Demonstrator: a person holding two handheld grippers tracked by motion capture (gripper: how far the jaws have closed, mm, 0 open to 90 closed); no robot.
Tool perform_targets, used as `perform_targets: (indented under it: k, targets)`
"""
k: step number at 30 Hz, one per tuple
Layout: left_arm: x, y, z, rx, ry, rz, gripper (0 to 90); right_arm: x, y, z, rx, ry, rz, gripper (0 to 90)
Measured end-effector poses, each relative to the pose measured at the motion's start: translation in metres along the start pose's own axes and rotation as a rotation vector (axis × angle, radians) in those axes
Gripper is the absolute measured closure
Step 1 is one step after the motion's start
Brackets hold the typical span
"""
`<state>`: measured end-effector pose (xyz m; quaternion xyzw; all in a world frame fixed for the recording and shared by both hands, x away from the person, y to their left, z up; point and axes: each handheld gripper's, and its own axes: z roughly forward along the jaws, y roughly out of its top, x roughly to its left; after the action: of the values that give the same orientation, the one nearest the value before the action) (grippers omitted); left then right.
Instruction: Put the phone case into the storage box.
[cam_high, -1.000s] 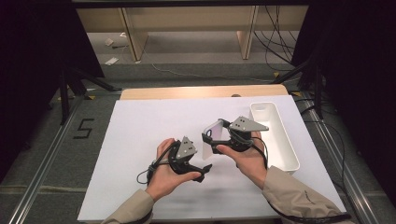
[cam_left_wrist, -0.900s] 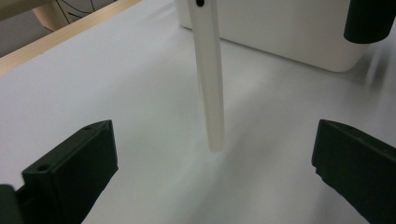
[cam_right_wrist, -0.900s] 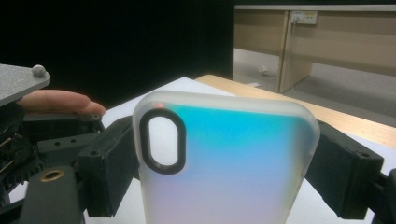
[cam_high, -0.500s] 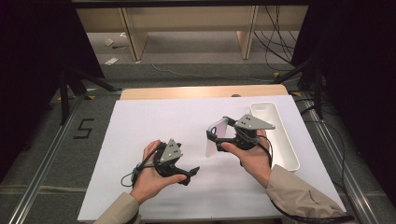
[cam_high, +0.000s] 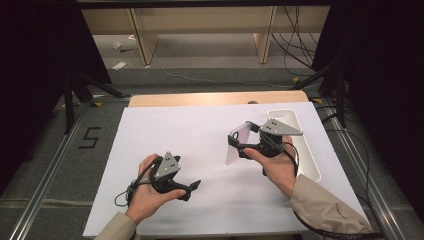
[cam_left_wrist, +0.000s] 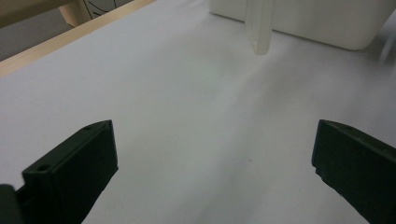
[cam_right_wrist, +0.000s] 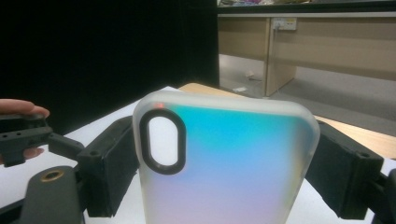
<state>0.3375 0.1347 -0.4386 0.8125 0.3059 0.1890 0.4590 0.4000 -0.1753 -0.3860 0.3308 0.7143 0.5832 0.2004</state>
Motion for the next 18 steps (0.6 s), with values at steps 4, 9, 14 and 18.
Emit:
perform_targets:
  k: [4, 9, 14, 18]
  targets:
    - [0.003, -0.003, -0.006, -0.002, 0.020, -0.009, 0.0, -0.003, 0.002, -0.002, -0.006, -0.008, 0.001, 18.1]
    - [0.006, -0.006, -0.012, -0.007, 0.033, -0.019, 0.0, -0.005, 0.003, -0.005, -0.009, -0.017, 0.004, 18.1]
    - [0.008, -0.010, -0.017, -0.007, 0.044, -0.027, 0.0, -0.007, 0.004, -0.006, -0.013, -0.022, 0.001, 18.1]
    - [0.009, -0.013, -0.020, -0.006, 0.059, -0.029, 0.0, -0.010, 0.006, -0.008, -0.014, -0.033, -0.002, 18.1]
